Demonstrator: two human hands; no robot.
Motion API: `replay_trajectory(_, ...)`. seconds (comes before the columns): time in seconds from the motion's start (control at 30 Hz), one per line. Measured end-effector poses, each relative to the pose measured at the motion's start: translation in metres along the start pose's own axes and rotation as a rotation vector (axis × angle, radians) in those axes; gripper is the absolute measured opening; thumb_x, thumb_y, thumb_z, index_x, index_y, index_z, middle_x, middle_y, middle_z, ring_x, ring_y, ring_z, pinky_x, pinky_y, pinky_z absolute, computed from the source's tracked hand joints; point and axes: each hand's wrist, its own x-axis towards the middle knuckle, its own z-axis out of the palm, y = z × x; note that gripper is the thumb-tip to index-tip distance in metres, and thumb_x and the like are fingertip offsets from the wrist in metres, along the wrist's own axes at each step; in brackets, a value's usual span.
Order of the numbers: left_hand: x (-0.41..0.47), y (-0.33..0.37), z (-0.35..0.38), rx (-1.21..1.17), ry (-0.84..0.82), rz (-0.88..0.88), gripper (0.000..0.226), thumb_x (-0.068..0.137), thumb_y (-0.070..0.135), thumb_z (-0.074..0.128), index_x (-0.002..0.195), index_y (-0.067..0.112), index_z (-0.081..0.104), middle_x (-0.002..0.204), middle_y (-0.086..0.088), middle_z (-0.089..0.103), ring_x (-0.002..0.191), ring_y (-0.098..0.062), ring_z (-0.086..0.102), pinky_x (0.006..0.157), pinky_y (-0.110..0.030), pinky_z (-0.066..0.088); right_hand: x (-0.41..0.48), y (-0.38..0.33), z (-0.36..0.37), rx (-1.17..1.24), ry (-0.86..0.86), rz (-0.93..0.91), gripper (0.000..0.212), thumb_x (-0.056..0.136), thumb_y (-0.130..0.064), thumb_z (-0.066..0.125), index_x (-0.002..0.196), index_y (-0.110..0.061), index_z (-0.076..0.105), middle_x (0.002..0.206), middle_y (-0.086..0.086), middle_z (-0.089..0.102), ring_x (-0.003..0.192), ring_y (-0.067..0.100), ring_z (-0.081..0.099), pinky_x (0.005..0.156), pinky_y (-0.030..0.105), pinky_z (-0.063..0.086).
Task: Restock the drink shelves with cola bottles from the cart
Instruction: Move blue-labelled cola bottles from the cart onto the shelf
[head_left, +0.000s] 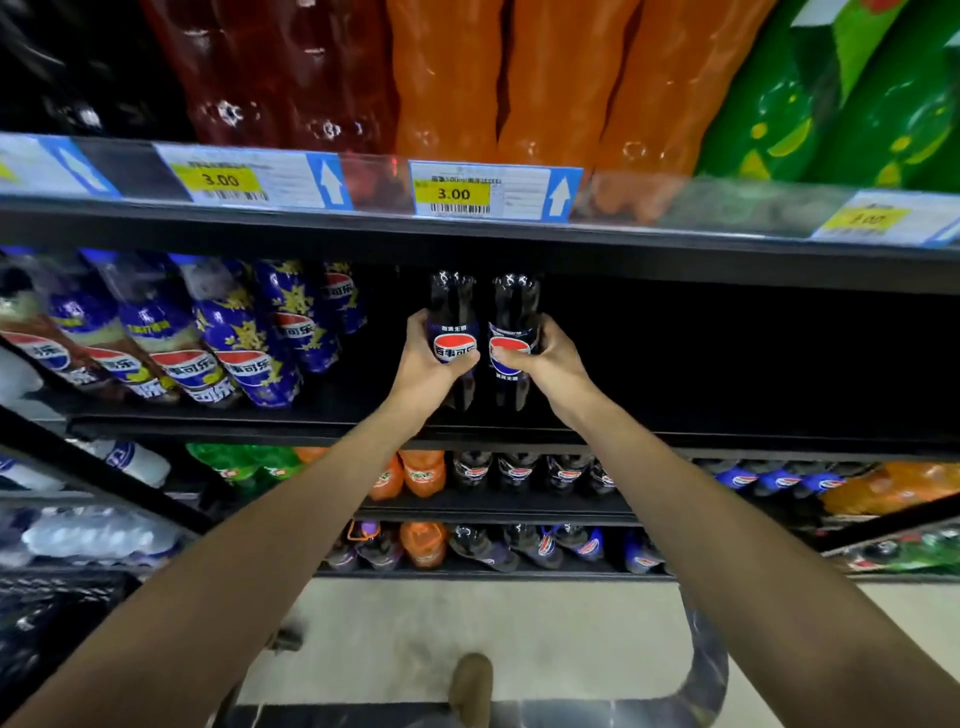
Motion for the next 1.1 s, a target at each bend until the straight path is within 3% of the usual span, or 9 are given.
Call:
replay_trajectory(0.1,0.008,-0.003,-0.005,0.019,-0.039,0.010,0.072,0.086,0.007,0.070,0.143,0.010,0.024,0.110,0.003,0.058,0.092,-0.001,0.060,0.068,-0.007,0.048,0.005,0.001,0.000,-0.041,-0.016,-0.027,0.043,0.082,-0.013,0.076,0.114,-0.027,0.051,0.101,-0.015,0.064,0.091,-0.005,0.062,0.072,0.008,0.048)
replay_trajectory(0.3,0.005,-0.007,-0.007,0.065,-0.109,0.030,0.076,0.087,0.011,0.069,0.146,0.012,0.021,0.109,0.018,0.054,0.089,0.019,0.056,0.073,0.000,0.043,-0.005,0.010,-0.009,-0.111,-0.095,-0.092,0.045,0.087,-0.013,0.071,0.120,-0.030,0.047,0.110,-0.016,0.061,0.095,-0.014,0.060,0.075,0.004,0.045)
replay_trajectory(0.43,-0.008,-0.010,-0.005,0.062,-0.124,0.052,0.071,0.088,0.008,0.067,0.145,0.009,0.023,0.114,0.012,0.053,0.095,0.020,0.054,0.080,-0.002,0.043,-0.009,0.008,-0.011,-0.118,-0.119,-0.095,0.050,0.088,-0.017,0.070,0.130,-0.022,0.044,0.114,-0.014,0.060,0.102,-0.007,0.058,0.081,0.009,0.046)
replay_trajectory(0.57,-0.016,-0.013,-0.005,0.074,-0.099,0.073,0.065,0.090,0.011,0.066,0.143,0.011,0.029,0.117,0.014,0.052,0.097,0.021,0.052,0.083,-0.004,0.042,-0.008,0.008,-0.010,-0.149,-0.121,-0.107,0.052,0.088,-0.020,0.070,0.130,-0.026,0.040,0.108,-0.023,0.053,0.087,-0.028,0.051,0.069,-0.004,0.039)
replay_trajectory(0.63,-0.017,-0.012,-0.005,0.060,-0.097,0.052,0.067,0.090,0.013,0.066,0.145,0.013,0.028,0.119,0.013,0.053,0.100,0.017,0.052,0.088,-0.007,0.043,-0.008,0.009,-0.011,-0.156,-0.117,-0.099,0.057,0.088,-0.022,0.071,0.136,-0.023,0.039,0.108,-0.024,0.053,0.085,-0.029,0.050,0.068,-0.003,0.040)
replay_trajectory(0.73,-0.025,-0.021,0.000,0.052,-0.068,0.028,0.078,0.089,0.015,0.068,0.150,0.015,0.020,0.141,0.001,0.042,0.126,-0.002,0.044,0.110,-0.028,0.036,-0.012,0.015,-0.007,-0.179,-0.048,-0.114,0.071,0.085,-0.025,0.074,0.144,-0.021,0.033,0.123,-0.013,0.053,0.107,-0.014,0.052,0.092,0.014,0.047)
replay_trajectory(0.83,-0.034,-0.044,0.006,0.104,0.005,0.003,0.093,0.085,0.013,0.072,0.152,0.013,0.008,0.154,-0.008,0.015,0.143,-0.021,0.022,0.117,-0.041,0.026,-0.017,0.033,0.001,-0.182,0.072,-0.105,0.088,0.080,-0.024,0.078,0.147,-0.014,0.021,0.146,0.006,0.033,0.132,0.016,0.040,0.108,0.031,0.037)
replay_trajectory(1.0,-0.023,-0.065,0.016,0.190,0.106,0.067,0.074,0.082,0.018,0.075,0.137,0.007,0.027,0.140,-0.009,0.038,0.129,-0.020,0.041,0.104,-0.033,0.040,-0.010,0.059,0.017,-0.157,0.162,-0.145,0.074,0.082,-0.021,0.076,0.138,-0.016,0.029,0.137,0.003,0.042,0.123,0.010,0.044,0.097,0.017,0.037)
replay_trajectory(1.1,-0.004,-0.069,0.016,0.263,0.136,0.112,0.069,0.082,0.023,0.076,0.133,0.006,0.033,0.135,-0.009,0.045,0.123,-0.016,0.044,0.091,-0.022,0.037,0.005,0.063,0.022,-0.155,0.187,-0.191,0.068,0.084,-0.021,0.074,0.138,-0.018,0.033,0.136,0.000,0.044,0.120,0.004,0.042,0.087,0.002,0.032)
